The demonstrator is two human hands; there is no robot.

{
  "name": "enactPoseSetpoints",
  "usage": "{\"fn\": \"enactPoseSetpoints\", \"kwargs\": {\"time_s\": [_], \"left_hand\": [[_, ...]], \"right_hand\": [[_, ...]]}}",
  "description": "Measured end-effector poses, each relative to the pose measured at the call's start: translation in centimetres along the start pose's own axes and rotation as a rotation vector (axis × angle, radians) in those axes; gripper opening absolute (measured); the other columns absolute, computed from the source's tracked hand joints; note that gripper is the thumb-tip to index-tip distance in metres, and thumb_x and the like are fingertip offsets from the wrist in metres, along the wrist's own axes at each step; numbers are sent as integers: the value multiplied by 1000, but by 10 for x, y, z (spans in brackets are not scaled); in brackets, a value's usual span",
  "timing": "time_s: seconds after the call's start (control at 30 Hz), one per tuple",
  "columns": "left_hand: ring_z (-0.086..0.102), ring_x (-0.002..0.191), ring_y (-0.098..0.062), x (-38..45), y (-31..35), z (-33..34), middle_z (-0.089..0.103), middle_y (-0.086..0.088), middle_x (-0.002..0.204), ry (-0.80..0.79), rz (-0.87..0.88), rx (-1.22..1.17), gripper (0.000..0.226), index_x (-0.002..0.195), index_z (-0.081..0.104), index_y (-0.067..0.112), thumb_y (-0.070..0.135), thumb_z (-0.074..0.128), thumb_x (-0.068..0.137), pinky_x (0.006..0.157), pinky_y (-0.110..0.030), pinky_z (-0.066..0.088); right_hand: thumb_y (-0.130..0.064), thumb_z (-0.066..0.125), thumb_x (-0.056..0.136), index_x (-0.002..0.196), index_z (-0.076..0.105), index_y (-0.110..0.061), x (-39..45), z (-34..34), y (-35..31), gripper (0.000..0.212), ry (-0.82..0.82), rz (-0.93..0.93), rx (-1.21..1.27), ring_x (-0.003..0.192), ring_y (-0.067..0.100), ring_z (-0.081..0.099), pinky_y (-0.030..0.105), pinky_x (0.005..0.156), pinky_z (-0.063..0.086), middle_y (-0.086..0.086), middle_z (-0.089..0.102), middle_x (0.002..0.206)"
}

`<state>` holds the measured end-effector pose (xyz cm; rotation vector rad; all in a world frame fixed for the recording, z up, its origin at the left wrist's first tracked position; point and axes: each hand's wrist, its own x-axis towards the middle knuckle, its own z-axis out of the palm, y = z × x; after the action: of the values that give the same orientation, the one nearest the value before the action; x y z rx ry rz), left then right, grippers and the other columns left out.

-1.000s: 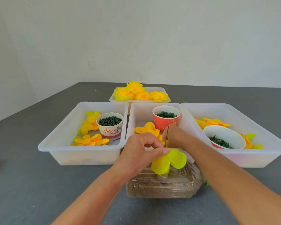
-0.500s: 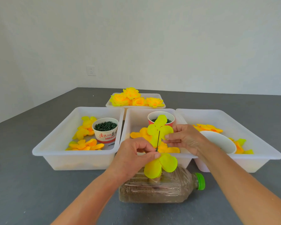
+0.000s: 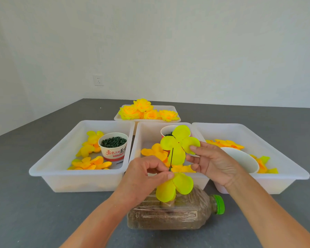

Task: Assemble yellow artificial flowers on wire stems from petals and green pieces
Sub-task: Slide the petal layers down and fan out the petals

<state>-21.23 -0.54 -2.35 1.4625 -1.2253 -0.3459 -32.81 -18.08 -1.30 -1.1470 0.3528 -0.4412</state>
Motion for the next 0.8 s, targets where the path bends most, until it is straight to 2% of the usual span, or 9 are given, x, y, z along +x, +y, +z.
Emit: {"fn": "enactPoseSetpoints", "kwargs": {"time_s": [0.13,0.3,0.37,0.43,0.53,0.57,0.67,0.73,0.8], "left_hand": [[60,71,-8,-1,0,0,64,11,68,-2,0,-10,17,63,66,26,16,76,74,75,-32,51],[60,71,-8,-1,0,0,64,12,67,2,-4,-2,19,63,67,26,14,75,75,72,-26,51],[60,70,-8,-1,0,1,65,12,67,3,-9,-4,20,63,67,26,14,75,75,71,-24,51],[60,71,-8,-1,1,1,64,12,67,-1,-8,-5,19,63,67,26,13,75,75,71,-24,51],[60,70,-7,-2,1,1,64,12,67,-3,-5,-9,18,64,67,24,12,75,75,71,-23,51],[60,69,-6,-1,1,1,64,13,66,-2,-5,-9,18,64,67,23,12,75,75,71,-23,51],[59,69,-6,-1,1,1,63,14,65,-3,-3,-13,18,64,67,24,12,75,75,71,-23,51],[60,69,-5,-1,1,1,63,14,65,-5,-2,-10,18,64,67,25,13,75,75,71,-22,51],[60,69,-6,-1,1,1,64,15,66,-4,-3,-11,18,65,67,25,13,75,75,71,-23,51]], "right_hand": [[-11,64,66,71,75,-16,-8,4,0,14,-14,-29,69,55,13,63,19,39,43,2,69,72],[-11,57,72,60,74,-15,-11,8,-3,21,35,-58,207,51,9,62,17,38,41,1,68,62],[-12,57,72,64,74,-13,-11,9,-5,18,50,-71,260,51,11,63,19,41,46,3,69,63],[-13,58,71,80,71,-14,-11,9,-5,16,53,-89,263,56,13,66,23,47,52,4,70,69],[-11,62,67,108,64,-20,-10,7,-4,42,19,-125,253,63,16,67,25,54,55,5,71,75],[-10,64,65,108,66,-21,-10,7,-4,45,8,-137,244,63,16,67,26,55,55,4,71,75],[-14,69,60,88,77,-17,-13,10,-5,29,-3,-161,214,66,15,69,24,55,55,5,73,80],[-3,65,63,93,74,-15,-13,9,-1,33,45,-195,148,72,15,70,24,58,55,5,73,83],[8,63,70,101,68,-13,-13,10,1,38,162,-260,-46,75,14,69,22,59,54,5,73,85]]}}
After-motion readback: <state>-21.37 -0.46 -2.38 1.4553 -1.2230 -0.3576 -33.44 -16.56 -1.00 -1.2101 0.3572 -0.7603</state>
